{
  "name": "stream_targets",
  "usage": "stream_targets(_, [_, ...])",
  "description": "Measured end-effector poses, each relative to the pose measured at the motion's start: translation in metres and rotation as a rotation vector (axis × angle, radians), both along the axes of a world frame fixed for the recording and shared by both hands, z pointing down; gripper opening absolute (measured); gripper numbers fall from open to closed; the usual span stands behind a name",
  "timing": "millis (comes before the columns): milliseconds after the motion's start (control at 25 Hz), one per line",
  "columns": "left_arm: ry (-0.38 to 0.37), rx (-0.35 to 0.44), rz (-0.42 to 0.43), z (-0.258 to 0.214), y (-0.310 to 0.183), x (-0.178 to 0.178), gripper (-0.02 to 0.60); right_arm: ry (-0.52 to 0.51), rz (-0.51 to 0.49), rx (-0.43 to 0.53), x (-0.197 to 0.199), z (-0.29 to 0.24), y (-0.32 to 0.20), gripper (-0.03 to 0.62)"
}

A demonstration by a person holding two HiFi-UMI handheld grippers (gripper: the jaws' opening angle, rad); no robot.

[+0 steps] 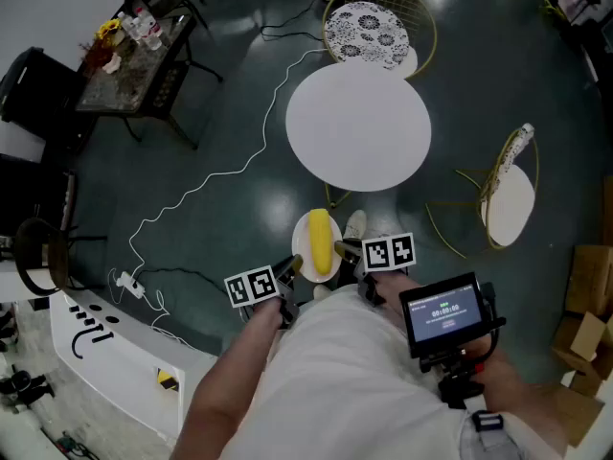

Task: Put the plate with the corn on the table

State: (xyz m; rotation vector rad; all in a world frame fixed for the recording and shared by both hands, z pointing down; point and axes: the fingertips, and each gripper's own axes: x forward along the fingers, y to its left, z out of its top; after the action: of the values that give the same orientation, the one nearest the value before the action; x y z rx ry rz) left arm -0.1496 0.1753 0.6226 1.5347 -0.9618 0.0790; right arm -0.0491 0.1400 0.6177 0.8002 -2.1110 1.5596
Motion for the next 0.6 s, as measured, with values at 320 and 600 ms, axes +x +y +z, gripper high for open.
stream_targets(320, [0.003,0.035,-0.081,-0.038,0.075,-0.002,0.038,-0.003,-0.063,0.054,-0.006,-0.038,0.067,0.044])
stream_targets(600, [0.010,0.065,-0.082,-0.053,0.103,0.010,0.037,-0.020,-0.040,0.068,0.007,-0.052,0.098,0.044])
